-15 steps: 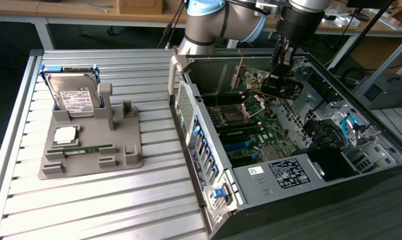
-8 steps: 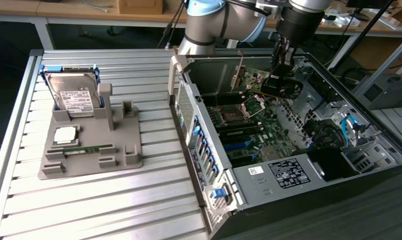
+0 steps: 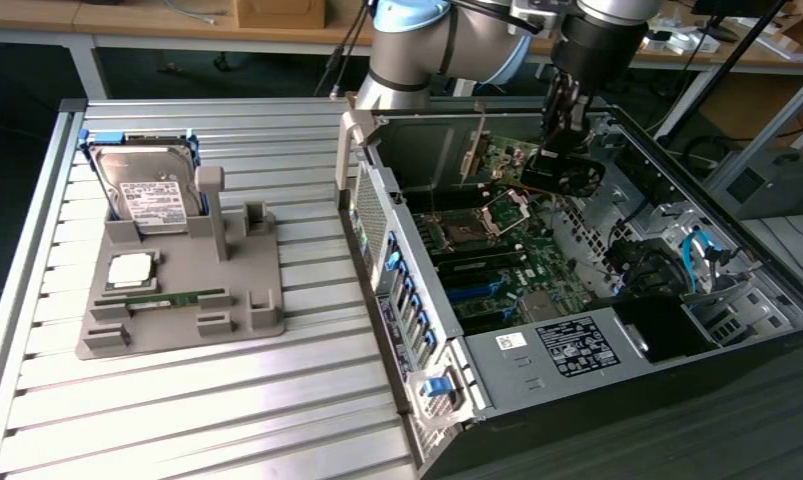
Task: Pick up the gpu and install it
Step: 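Insert the gpu into the slot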
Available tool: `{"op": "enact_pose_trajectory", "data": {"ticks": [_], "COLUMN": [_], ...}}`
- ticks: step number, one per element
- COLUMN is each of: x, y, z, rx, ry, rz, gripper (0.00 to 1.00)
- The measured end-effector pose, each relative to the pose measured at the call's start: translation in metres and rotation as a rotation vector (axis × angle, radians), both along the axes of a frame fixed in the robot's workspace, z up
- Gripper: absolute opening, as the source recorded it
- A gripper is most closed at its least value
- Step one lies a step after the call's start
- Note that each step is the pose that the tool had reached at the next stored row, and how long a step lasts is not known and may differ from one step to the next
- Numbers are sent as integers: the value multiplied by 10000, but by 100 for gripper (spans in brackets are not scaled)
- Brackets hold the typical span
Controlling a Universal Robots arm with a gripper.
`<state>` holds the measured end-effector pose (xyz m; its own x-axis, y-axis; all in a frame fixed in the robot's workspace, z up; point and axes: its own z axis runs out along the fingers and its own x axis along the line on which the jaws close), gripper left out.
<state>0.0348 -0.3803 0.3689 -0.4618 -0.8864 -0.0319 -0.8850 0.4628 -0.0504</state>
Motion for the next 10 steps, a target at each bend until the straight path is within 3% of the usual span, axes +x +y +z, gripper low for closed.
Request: {"op": "enact_pose_trajectory", "data": {"ticks": [10], "x": [0], "y": [0], "z": [-1], "rx": [0], "ry": [0], "rz": [370], "gripper": [27]}}
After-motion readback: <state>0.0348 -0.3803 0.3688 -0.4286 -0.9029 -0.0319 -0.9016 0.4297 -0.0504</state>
